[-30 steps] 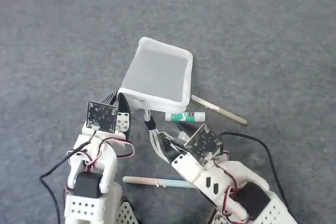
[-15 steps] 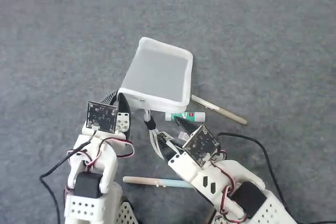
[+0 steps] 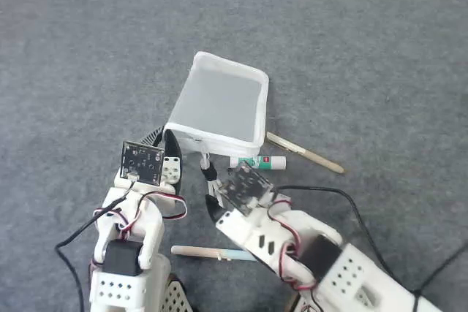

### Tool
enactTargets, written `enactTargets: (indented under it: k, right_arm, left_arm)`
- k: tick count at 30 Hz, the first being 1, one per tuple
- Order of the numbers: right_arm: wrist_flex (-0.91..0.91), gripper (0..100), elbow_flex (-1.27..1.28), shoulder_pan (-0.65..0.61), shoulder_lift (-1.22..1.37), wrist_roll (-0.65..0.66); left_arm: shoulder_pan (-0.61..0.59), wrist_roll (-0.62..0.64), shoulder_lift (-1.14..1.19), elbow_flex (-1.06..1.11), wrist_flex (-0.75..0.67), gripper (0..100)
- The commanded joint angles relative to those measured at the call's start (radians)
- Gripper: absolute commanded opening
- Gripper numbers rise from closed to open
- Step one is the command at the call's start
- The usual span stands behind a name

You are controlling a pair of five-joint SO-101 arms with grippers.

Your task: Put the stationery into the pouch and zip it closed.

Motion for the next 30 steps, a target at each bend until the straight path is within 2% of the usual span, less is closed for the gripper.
enactTargets:
  k: [1,6,11,15,27,30]
  right_arm:
    - [-0.102,20.6,-0.080,-0.007,0.134,0.005]
    - [-0.179,20.6,-0.126,-0.005,0.294,0.005]
    - [-0.259,20.6,-0.166,0.050,0.414,0.003]
    - [-0.348,20.5,-0.166,0.074,0.466,-0.061]
    - [-0.479,20.1,-0.160,0.074,0.561,-0.060]
    - [-0.481,10.2,-0.160,0.076,0.562,-0.058]
  left_arm:
    - [0.002,-0.011,-0.018,-0.059,-0.002,1]
    - [0.002,-0.011,-0.018,-0.059,-0.002,1]
    - [0.002,-0.011,-0.018,-0.059,-0.002,1]
    - [0.002,-0.011,-0.018,-0.059,-0.002,1]
    - [0.002,-0.011,-0.018,-0.059,-0.002,1]
    - [0.002,-0.011,-0.018,-0.059,-0.002,1]
